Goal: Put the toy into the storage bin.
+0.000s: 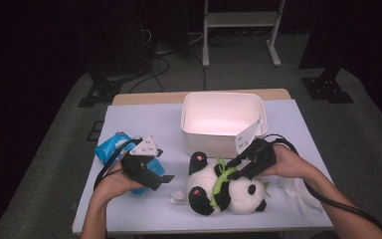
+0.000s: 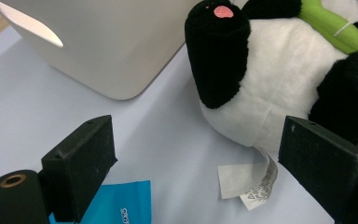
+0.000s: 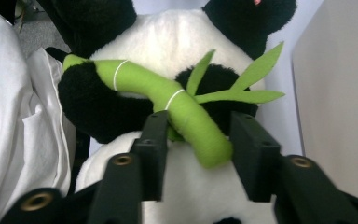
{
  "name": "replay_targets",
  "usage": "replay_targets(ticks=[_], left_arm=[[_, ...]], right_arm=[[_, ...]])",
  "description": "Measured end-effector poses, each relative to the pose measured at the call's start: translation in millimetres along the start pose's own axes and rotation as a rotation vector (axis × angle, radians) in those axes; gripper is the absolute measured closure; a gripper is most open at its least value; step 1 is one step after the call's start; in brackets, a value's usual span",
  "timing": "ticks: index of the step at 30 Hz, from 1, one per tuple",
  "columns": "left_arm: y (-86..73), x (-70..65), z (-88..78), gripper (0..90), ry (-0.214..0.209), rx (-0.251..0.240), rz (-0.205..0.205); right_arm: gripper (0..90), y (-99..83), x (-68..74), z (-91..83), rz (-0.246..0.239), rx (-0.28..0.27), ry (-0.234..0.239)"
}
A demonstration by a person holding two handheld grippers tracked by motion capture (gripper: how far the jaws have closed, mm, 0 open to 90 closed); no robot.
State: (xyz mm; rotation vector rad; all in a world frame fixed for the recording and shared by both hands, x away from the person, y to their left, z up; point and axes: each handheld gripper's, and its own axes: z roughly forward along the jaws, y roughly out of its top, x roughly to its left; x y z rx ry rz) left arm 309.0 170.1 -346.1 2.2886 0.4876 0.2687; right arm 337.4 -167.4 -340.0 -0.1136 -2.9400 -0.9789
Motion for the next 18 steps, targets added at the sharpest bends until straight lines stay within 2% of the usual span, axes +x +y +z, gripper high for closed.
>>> replay_targets(ticks=[4, 6, 8, 12, 18], left_arm=[[0.3, -0.7, -0.8, 9.6, 0.002, -0.004, 0.0], [-0.2, -0.2, -1.0, 9.7, 0.003, -0.004, 0.001], [-0.7, 0.3, -0.8, 9.7, 0.005, 0.0, -0.003], [-1.5, 1.0, -0.1, 9.6, 0.004, 0.002, -0.004], [-3.1, 2.0, 0.3, 9.7, 0.005, 0.006, -0.009]], right_arm=[[64.8, -0.4, 1.0, 0.0, -0.009, -0.004, -0.004], [72.1, -1.1, 2.4, -2.2, -0.015, -0.007, 0.004], [74.6, -1.1, 2.9, -3.7, -0.017, -0.011, -0.001], [75.6, -0.7, 3.3, -6.1, -0.016, -0.011, -0.001], [77.6, 2.0, 5.7, -10.2, -0.039, -0.026, -0.027]])
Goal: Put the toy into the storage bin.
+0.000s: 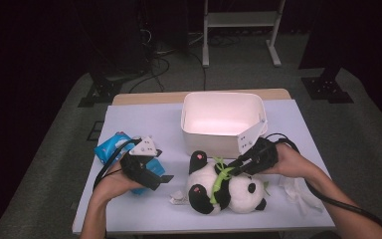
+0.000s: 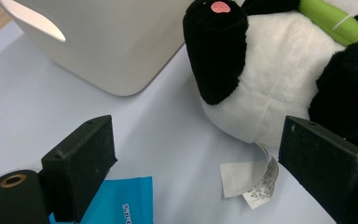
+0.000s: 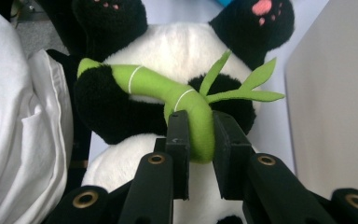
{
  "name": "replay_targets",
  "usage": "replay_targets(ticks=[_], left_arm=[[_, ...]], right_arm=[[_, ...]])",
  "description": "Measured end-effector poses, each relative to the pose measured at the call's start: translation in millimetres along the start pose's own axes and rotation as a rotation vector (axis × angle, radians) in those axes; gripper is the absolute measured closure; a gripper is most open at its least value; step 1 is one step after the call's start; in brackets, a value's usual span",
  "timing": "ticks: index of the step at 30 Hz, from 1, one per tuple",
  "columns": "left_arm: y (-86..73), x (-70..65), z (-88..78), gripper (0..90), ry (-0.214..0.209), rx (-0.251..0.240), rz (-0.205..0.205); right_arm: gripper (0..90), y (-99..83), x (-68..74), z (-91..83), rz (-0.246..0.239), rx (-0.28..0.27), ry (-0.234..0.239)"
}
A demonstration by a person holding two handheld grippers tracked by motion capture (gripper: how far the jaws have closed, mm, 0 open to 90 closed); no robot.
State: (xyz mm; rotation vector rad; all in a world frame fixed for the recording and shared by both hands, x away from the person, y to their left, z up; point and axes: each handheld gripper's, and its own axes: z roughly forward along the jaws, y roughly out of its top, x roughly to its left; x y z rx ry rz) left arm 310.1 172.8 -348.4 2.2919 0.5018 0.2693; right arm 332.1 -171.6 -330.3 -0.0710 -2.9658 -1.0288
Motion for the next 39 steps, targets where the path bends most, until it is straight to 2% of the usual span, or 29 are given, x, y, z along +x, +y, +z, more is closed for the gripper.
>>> replay_targets(ticks=[14, 21, 39], left_arm=[[-2.7, 2.7, -0.7, 9.7, 0.003, 0.008, -0.009], [-4.3, 3.8, 0.9, 9.7, 0.004, 0.008, -0.018], [-7.1, 6.9, 3.5, 9.7, -0.006, 0.018, -0.025]], right_arm=[[78.7, 5.2, 0.5, -6.8, -0.013, -0.008, -0.009], [78.7, 11.9, 2.4, -12.4, -0.034, 0.018, -0.014], [79.2, 16.1, -1.3, -27.4, -0.03, 0.017, -0.03]])
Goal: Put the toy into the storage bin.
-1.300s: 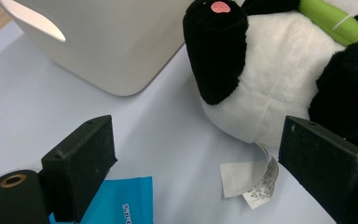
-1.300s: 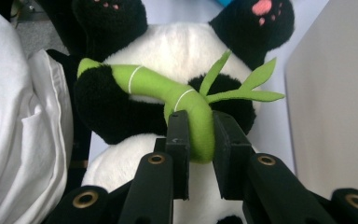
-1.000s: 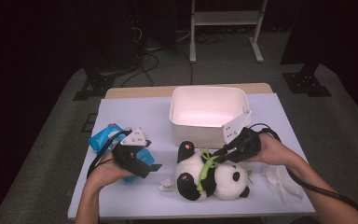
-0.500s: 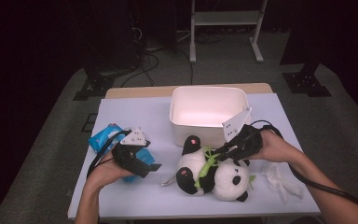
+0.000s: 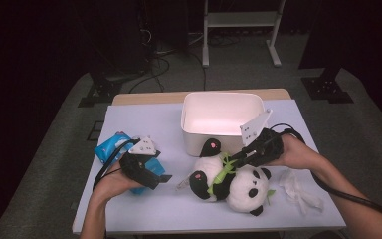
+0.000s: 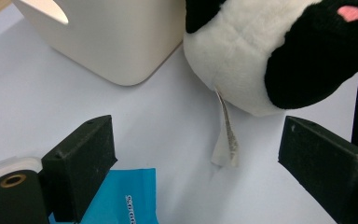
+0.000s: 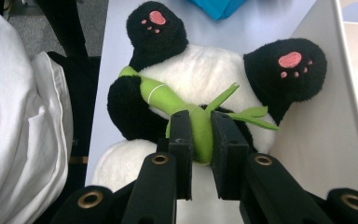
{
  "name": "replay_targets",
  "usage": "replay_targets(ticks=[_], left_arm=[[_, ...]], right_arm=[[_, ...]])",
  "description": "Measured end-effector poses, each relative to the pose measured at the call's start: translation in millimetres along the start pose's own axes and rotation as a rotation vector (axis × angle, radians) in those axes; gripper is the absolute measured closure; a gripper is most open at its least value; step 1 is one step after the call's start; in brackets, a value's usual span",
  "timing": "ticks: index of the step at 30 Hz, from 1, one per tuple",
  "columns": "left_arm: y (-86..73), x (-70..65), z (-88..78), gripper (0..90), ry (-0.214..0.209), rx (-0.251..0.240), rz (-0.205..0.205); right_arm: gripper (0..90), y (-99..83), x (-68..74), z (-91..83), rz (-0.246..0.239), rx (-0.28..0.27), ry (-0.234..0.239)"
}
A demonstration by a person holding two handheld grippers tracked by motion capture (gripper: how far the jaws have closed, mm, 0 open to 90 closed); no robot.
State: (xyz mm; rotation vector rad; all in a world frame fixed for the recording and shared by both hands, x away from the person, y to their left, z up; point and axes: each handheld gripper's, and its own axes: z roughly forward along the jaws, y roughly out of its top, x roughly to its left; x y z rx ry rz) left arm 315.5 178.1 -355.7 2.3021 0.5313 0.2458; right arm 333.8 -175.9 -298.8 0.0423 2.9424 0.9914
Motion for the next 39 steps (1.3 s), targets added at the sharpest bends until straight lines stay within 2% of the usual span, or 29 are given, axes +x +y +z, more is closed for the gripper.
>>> replay_targets(ticks=[14, 24, 39], left_arm=[[-1.8, 2.2, -3.3, 9.7, 0.005, -0.019, -0.018], [-3.3, 4.7, -5.1, 9.7, 0.01, -0.022, -0.025], [-7.4, 9.8, -6.8, 9.7, 0.011, -0.025, -0.044]], right_arm=[[79.3, 12.2, 1.6, -19.7, -0.023, 0.005, -0.033], [79.3, 25.9, 4.1, -38.8, -0.048, 0.014, -0.074], [79.3, 52.5, 3.1, -65.4, -0.073, 0.035, -0.107]])
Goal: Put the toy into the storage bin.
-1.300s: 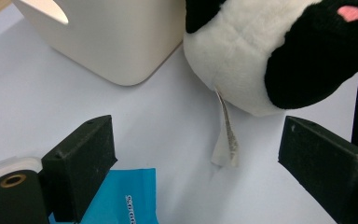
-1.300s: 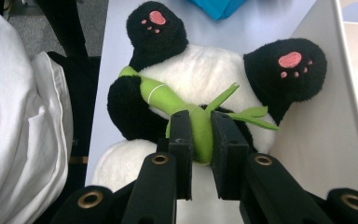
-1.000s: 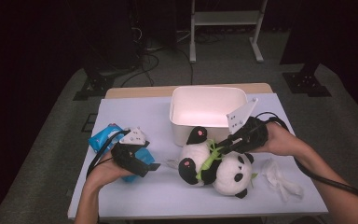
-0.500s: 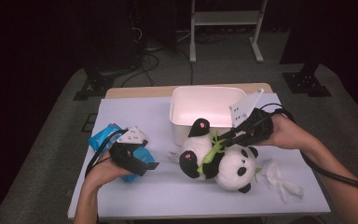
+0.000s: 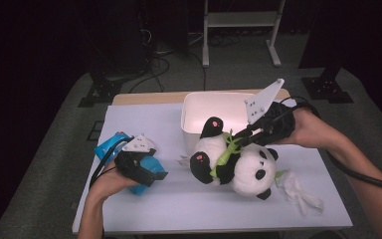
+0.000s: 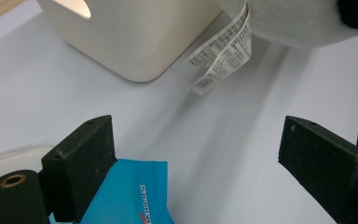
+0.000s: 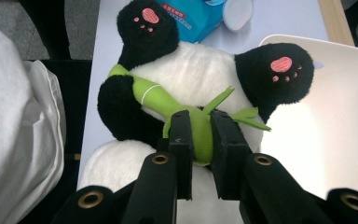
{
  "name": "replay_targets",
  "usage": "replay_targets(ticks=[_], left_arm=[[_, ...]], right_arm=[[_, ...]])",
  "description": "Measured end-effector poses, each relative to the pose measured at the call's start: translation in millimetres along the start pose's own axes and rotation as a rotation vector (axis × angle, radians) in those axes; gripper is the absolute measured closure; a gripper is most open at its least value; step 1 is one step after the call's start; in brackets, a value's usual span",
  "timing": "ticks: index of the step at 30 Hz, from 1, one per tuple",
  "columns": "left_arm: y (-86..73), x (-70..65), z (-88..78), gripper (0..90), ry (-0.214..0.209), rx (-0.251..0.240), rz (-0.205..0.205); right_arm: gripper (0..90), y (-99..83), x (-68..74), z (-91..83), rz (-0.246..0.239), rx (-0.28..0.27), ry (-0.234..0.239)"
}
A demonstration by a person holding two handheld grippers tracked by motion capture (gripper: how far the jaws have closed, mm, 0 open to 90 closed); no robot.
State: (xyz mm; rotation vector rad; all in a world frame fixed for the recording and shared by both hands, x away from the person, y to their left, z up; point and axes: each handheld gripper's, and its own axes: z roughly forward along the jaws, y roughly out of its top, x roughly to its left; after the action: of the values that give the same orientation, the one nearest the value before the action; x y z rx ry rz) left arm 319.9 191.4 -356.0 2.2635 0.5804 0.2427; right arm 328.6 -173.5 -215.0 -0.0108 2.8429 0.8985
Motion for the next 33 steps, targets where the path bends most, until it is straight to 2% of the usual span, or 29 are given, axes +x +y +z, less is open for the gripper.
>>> replay_targets(ticks=[11, 15, 21, 33], left_arm=[[-2.8, 4.7, -0.1, 9.7, -0.003, -0.003, -0.014], [-3.3, 6.4, 0.3, 9.6, -0.005, -0.008, -0.02], [-5.2, 11.3, -1.6, 9.7, -0.003, -0.018, -0.034], [-9.2, 17.3, -2.5, 9.6, -0.004, -0.018, -0.055]], right_arm=[[79.3, 29.3, -5.5, -31.8, -0.041, 0.013, -0.057], [79.3, 40.8, -12.2, -41.1, -0.06, 0.015, -0.07], [79.4, 49.7, -31.0, -48.5, -0.053, 0.016, -0.083], [79.3, 57.4, -84.1, -55.9, -0.021, 0.014, -0.103]])
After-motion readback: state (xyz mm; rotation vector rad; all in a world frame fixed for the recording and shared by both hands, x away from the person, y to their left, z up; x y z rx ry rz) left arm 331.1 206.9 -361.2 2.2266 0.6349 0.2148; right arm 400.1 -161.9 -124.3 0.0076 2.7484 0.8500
